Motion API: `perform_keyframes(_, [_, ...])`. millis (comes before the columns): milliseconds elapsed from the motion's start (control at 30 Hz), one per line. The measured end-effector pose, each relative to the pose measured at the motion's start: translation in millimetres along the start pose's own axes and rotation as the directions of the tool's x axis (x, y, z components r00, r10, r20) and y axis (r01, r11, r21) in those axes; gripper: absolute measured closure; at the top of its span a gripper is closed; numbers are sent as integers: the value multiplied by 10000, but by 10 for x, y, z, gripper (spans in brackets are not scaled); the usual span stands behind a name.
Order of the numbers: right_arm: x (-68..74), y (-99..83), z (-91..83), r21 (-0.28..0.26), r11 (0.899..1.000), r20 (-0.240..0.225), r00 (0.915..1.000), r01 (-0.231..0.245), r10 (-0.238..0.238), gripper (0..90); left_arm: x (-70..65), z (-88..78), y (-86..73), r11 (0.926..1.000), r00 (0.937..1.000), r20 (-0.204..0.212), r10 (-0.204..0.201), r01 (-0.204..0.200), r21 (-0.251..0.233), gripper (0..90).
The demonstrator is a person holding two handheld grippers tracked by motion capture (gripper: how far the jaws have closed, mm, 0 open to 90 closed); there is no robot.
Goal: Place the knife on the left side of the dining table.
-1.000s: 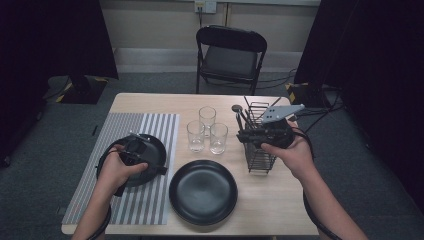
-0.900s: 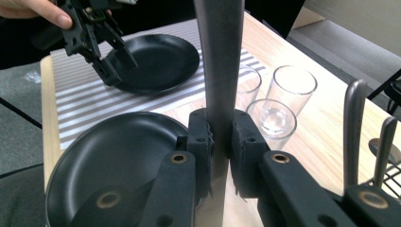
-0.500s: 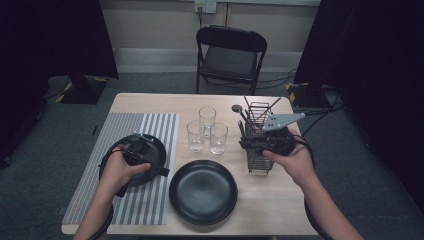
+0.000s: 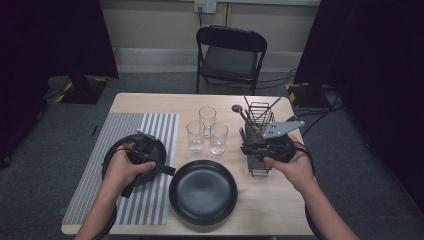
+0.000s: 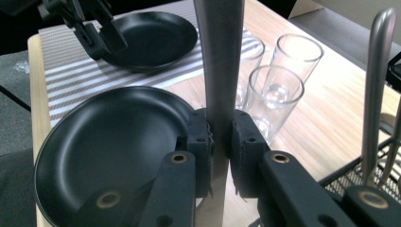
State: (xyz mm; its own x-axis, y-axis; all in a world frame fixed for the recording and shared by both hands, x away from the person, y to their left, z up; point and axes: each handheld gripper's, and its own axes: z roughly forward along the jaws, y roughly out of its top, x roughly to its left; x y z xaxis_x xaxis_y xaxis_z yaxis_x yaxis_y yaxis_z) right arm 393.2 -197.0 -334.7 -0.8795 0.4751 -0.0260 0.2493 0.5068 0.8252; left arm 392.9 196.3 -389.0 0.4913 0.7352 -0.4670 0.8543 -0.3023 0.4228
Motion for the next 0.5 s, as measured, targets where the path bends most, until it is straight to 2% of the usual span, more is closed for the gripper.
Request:
perform_keyframes(33, [-1,-24,7,15,10000,-2,10000,0,0,807,-15,-3,13,9999,9999,80,91,-91,51,378])
perform_keyframes(67, [-1,-47,13,36,10000,-13,10000,-38,38,807,-44,-3,27,10000,9999,132,-11,11,21,373])
perform_keyframes(167, [2,-92,30,100,9999,-21,10000,-23,23,807,-106,-10,72,9998,9999,-46,145,-145,98,374])
perform_keyframes(267, [10,-108,38,174,9998,-27,10000,-3,4,807,-198,-12,135,9995,9994,163,312,-311,-9,375])
perform_keyframes(367, [16,-121,40,204,9998,34,10000,32,-33,807,-270,-14,188,9984,9986,-18,534,-533,186,367])
perform_keyframes(433, [14,-137,43,230,9997,4,10000,11,-11,806,-327,-14,232,9967,9971,40,761,-762,278,367])
perform_keyframes(467, [13,-147,46,258,9997,-1,10000,5,-5,807,-351,-16,245,9971,9976,48,688,-689,312,367])
perform_keyframes(500, [14,-152,48,294,9996,9,10000,12,-12,807,-371,-24,264,9962,9968,59,795,-796,360,372])
